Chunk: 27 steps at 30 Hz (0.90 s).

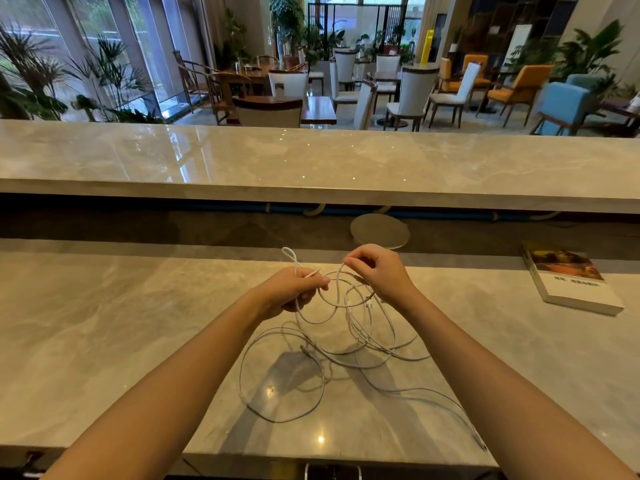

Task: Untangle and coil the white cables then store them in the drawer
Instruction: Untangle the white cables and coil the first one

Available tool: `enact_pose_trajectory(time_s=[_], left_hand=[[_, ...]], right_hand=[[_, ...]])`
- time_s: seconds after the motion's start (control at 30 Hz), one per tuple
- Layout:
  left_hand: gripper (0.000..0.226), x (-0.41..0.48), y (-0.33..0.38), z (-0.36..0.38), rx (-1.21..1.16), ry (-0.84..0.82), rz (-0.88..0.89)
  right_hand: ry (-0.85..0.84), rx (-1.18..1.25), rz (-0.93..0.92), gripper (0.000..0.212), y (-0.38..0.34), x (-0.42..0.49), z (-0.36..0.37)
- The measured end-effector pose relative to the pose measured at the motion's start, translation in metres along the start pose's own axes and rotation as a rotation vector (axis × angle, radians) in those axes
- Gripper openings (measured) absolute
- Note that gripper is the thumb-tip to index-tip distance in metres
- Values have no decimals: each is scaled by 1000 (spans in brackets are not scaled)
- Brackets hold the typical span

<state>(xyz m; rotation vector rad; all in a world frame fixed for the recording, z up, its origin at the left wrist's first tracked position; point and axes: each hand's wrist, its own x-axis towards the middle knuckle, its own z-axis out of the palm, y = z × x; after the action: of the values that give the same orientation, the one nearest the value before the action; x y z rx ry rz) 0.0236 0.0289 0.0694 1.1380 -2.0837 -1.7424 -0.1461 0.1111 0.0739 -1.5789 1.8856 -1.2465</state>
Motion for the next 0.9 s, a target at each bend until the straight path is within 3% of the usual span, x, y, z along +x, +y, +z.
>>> enact_pose_trajectory(time_s=[0.23, 0.4, 0.53, 0.63, 0.77, 0.9], left_hand=[[21, -9, -1, -5, 115, -123, -90], [33, -1, -9, -11, -74, 106, -101], [33, 0, -13, -27, -207, 193, -99], [37, -1, -8, -33, -134, 188, -124], [36, -2, 10, -32, -48, 50, -108], [21, -8, 37, -25, 15, -126, 6]], right_hand=[[75, -67, 101, 18, 7, 5, -10], [171, 43, 285, 20, 21, 8, -15], [-60, -155, 258, 19, 40, -1, -27], [-202, -223, 268, 16, 47, -7, -28], [-213, -250, 196, 36, 32, -7, -16], [-311, -62, 75, 53, -11, 2, 7]])
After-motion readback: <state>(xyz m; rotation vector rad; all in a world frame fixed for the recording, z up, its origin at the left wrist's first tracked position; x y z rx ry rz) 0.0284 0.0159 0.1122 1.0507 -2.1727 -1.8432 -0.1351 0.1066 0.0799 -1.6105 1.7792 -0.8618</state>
